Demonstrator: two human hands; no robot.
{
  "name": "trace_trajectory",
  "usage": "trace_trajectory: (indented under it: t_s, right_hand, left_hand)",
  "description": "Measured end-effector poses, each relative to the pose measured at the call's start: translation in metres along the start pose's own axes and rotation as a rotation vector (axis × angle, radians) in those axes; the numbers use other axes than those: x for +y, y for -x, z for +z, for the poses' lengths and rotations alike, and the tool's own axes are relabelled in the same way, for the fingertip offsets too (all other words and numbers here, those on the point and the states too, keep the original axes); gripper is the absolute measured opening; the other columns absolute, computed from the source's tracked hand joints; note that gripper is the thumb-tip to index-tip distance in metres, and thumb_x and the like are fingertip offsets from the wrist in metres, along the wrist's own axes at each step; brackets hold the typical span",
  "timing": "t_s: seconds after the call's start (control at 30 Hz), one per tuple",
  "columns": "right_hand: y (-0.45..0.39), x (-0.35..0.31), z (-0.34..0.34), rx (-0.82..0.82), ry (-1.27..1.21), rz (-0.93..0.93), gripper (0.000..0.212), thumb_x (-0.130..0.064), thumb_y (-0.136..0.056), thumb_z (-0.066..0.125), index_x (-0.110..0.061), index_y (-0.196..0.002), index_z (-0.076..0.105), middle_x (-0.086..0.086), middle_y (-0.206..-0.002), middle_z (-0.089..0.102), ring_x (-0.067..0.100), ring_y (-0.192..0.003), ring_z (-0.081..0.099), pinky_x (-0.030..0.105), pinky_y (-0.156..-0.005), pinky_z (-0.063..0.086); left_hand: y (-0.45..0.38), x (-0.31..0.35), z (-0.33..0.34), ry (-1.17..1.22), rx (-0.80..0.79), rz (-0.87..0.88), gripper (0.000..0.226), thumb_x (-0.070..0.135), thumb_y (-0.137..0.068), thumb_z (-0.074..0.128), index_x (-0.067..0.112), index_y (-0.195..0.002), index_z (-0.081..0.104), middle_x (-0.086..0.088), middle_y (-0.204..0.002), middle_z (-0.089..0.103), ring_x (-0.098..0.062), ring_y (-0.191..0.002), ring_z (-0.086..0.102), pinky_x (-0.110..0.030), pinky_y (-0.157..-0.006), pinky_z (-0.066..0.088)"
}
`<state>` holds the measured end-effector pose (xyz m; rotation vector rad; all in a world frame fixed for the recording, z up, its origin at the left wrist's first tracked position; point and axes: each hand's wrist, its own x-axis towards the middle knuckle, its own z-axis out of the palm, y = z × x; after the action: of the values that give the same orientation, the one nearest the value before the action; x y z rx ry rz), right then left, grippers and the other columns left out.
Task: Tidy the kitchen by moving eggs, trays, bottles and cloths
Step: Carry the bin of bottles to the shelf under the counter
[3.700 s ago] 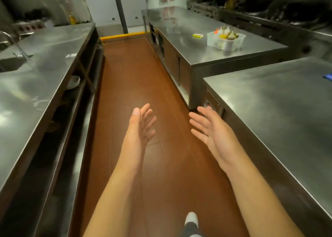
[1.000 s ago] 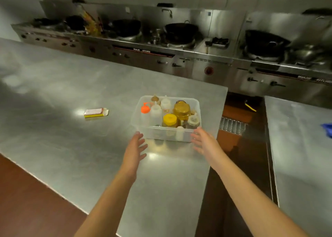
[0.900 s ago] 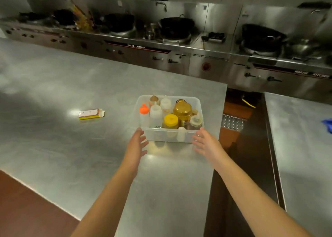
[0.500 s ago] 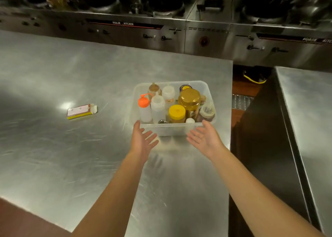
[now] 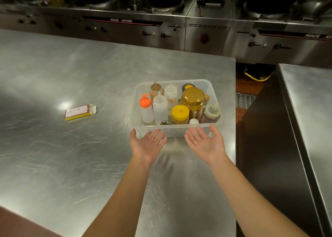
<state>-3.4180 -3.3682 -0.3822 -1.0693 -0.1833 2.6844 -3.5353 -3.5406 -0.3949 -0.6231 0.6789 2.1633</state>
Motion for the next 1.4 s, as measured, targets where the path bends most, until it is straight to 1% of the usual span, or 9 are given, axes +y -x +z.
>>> trace_trajectory:
  t_s: [0.17, 0.33, 0.53, 0.63, 0.83, 1.0, 1.1, 1.3, 1.4]
  right_hand:
    - [-0.001, 0.003, -0.001, -0.016, -0.03, 0.001, 0.062, -0.045, -0.095, 0.053, -0.003, -0.139, 0.047, 0.021, -0.138, 0.053, 0.039, -0.133, 0.046, 0.049, -0.11, 0.04]
    - [-0.004, 0.007, -0.002, -0.013, -0.03, -0.005, 0.063, -0.047, -0.094, 0.054, -0.004, -0.139, 0.048, 0.021, -0.136, 0.054, 0.039, -0.131, 0.048, 0.049, -0.107, 0.042]
    - [-0.004, 0.011, -0.003, -0.016, -0.026, -0.017, 0.06, -0.05, -0.094, 0.054, -0.008, -0.137, 0.051, 0.018, -0.135, 0.057, 0.038, -0.123, 0.055, 0.05, -0.099, 0.047]
    - [-0.004, 0.013, -0.005, -0.019, -0.005, -0.016, 0.06, -0.051, -0.094, 0.054, -0.009, -0.136, 0.051, 0.016, -0.136, 0.057, 0.037, -0.123, 0.056, 0.049, -0.099, 0.047]
    - [0.003, 0.014, -0.015, -0.018, 0.014, -0.02, 0.059, -0.052, -0.094, 0.053, -0.011, -0.136, 0.052, 0.015, -0.136, 0.058, 0.036, -0.123, 0.056, 0.048, -0.102, 0.046]
    - [0.018, 0.016, -0.026, -0.02, 0.048, -0.006, 0.058, -0.051, -0.094, 0.052, -0.012, -0.136, 0.053, 0.014, -0.136, 0.059, 0.035, -0.124, 0.056, 0.048, -0.102, 0.046]
    - [0.029, 0.017, -0.033, -0.019, 0.078, 0.007, 0.058, -0.051, -0.095, 0.052, -0.012, -0.137, 0.052, 0.013, -0.136, 0.059, 0.034, -0.125, 0.056, 0.047, -0.103, 0.045]
    - [0.053, 0.02, -0.051, -0.02, 0.122, 0.039, 0.059, -0.052, -0.095, 0.051, -0.013, -0.14, 0.05, 0.012, -0.137, 0.058, 0.034, -0.124, 0.056, 0.047, -0.101, 0.046]
    - [0.066, 0.023, -0.062, -0.021, 0.152, 0.055, 0.06, -0.053, -0.095, 0.05, -0.014, -0.141, 0.049, 0.012, -0.137, 0.058, 0.033, -0.123, 0.056, 0.047, -0.097, 0.048]
  left_hand:
    - [0.001, -0.002, -0.003, 0.055, -0.024, -0.028, 0.086, 0.063, -0.096, 0.04, 0.007, -0.158, 0.017, -0.022, -0.146, 0.048, -0.043, -0.136, 0.045, -0.057, -0.114, 0.034]
    - [0.0, -0.007, 0.001, 0.037, -0.039, -0.049, 0.084, 0.064, -0.096, 0.038, 0.001, -0.151, 0.035, -0.021, -0.148, 0.047, -0.04, -0.139, 0.043, -0.057, -0.113, 0.035]
    - [0.004, -0.014, 0.007, 0.003, -0.008, -0.029, 0.076, 0.065, -0.097, 0.032, 0.008, -0.146, 0.043, -0.015, -0.146, 0.051, -0.033, -0.133, 0.051, -0.061, -0.109, 0.036]
    - [0.005, -0.016, 0.006, -0.002, -0.001, -0.021, 0.076, 0.066, -0.097, 0.031, 0.01, -0.146, 0.044, -0.012, -0.144, 0.053, -0.031, -0.129, 0.053, -0.063, -0.109, 0.036]
    - [0.015, -0.023, 0.001, -0.047, 0.017, -0.012, 0.077, 0.067, -0.097, 0.032, 0.011, -0.148, 0.04, -0.013, -0.148, 0.049, -0.031, -0.128, 0.052, -0.065, -0.111, 0.033]
    - [0.033, -0.032, -0.009, -0.023, 0.018, 0.002, 0.079, 0.068, -0.096, 0.032, 0.009, -0.149, 0.039, -0.013, -0.147, 0.05, -0.032, -0.133, 0.05, -0.065, -0.111, 0.034]
    - [0.046, -0.041, -0.013, -0.034, 0.037, 0.022, 0.078, 0.067, -0.097, 0.031, 0.009, -0.149, 0.038, -0.013, -0.148, 0.049, -0.031, -0.13, 0.051, -0.064, -0.112, 0.033]
    - [0.075, -0.061, -0.029, -0.019, 0.054, 0.052, 0.079, 0.067, -0.097, 0.032, 0.009, -0.15, 0.038, -0.013, -0.141, 0.052, -0.031, -0.128, 0.052, -0.063, -0.111, 0.035]
    - [0.09, -0.072, -0.038, -0.002, 0.07, 0.069, 0.077, 0.066, -0.097, 0.033, 0.009, -0.148, 0.04, -0.013, -0.143, 0.053, -0.032, -0.128, 0.053, -0.063, -0.109, 0.036]
